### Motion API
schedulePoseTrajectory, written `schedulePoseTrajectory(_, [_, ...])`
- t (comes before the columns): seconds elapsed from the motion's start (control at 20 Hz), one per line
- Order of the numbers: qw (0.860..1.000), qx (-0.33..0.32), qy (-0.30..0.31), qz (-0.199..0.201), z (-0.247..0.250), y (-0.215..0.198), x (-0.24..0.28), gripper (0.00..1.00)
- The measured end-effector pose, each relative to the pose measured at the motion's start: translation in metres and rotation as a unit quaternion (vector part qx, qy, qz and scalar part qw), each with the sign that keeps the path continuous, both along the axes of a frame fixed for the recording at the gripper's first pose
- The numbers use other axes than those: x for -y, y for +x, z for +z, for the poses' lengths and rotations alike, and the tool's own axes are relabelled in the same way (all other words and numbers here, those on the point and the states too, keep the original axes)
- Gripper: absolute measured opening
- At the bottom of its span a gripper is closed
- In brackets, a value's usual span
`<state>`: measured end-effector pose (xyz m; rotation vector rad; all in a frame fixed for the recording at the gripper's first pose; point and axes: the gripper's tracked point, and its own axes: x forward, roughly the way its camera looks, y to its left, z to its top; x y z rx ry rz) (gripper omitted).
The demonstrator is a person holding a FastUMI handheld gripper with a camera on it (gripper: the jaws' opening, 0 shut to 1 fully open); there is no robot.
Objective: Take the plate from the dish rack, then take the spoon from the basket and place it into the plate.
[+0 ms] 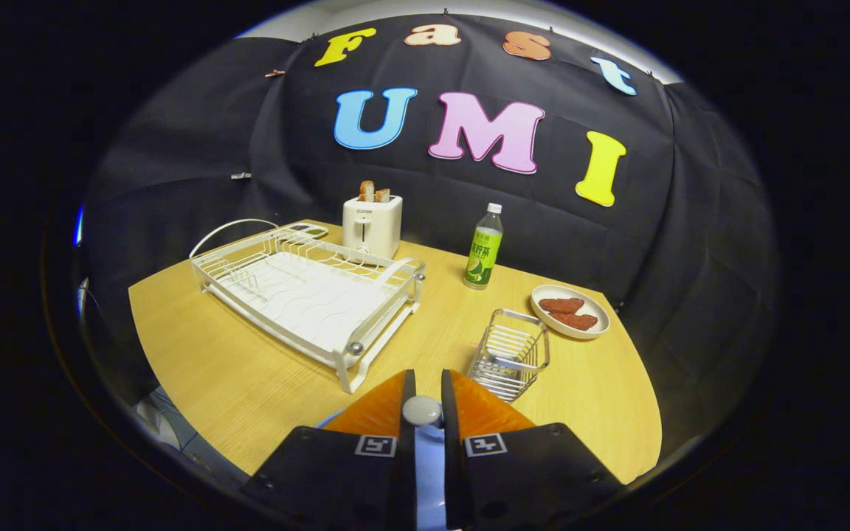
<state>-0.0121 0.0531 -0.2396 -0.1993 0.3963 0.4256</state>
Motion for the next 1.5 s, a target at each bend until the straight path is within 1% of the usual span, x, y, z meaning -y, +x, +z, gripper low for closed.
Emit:
schedulePoseTrajectory(0.15, [1.000,-0.022,-0.004,-0.002,-0.007,-0.015,-0.005,0.26])
schedulePoseTrajectory(0.2, [0.999,-0.033,0.003,-0.001,-0.007,-0.019,-0.007,0.26])
schedulePoseTrajectory(0.3, [0.997,-0.070,0.033,-0.002,-0.012,-0.026,-0.016,0.31])
schedulePoseTrajectory(0.35, [0.995,-0.083,0.048,-0.007,-0.013,-0.027,-0.017,0.37])
schedulePoseTrajectory(0.4, [0.994,-0.094,0.058,-0.013,-0.012,-0.028,-0.018,0.40])
schedulePoseTrajectory(0.45, [0.993,-0.098,0.067,-0.022,-0.012,-0.024,-0.017,0.45])
schedulePoseTrajectory(0.55, [0.991,-0.104,0.082,-0.034,-0.010,-0.020,-0.020,0.47])
schedulePoseTrajectory(0.65, [0.988,-0.116,0.095,-0.036,-0.009,-0.020,-0.025,0.49])
schedulePoseTrajectory(0.75, [0.982,-0.143,0.119,-0.029,-0.009,-0.028,-0.035,0.74])
schedulePoseTrajectory(0.85, [0.977,-0.152,0.148,-0.031,0.002,-0.033,-0.040,0.98])
schedulePoseTrajectory(1.0, [0.974,-0.140,0.172,-0.051,0.020,-0.023,-0.037,0.99])
schedulePoseTrajectory(1.15, [0.972,-0.104,0.198,-0.071,0.058,-0.009,-0.028,0.98])
schedulePoseTrajectory(1.3, [0.974,-0.047,0.205,-0.088,0.108,0.003,-0.010,0.98])
schedulePoseTrajectory(1.45, [0.980,0.034,0.172,-0.095,0.163,0.008,0.013,0.98])
schedulePoseTrajectory(1.5, [0.980,0.061,0.163,-0.100,0.180,0.006,0.021,0.99])
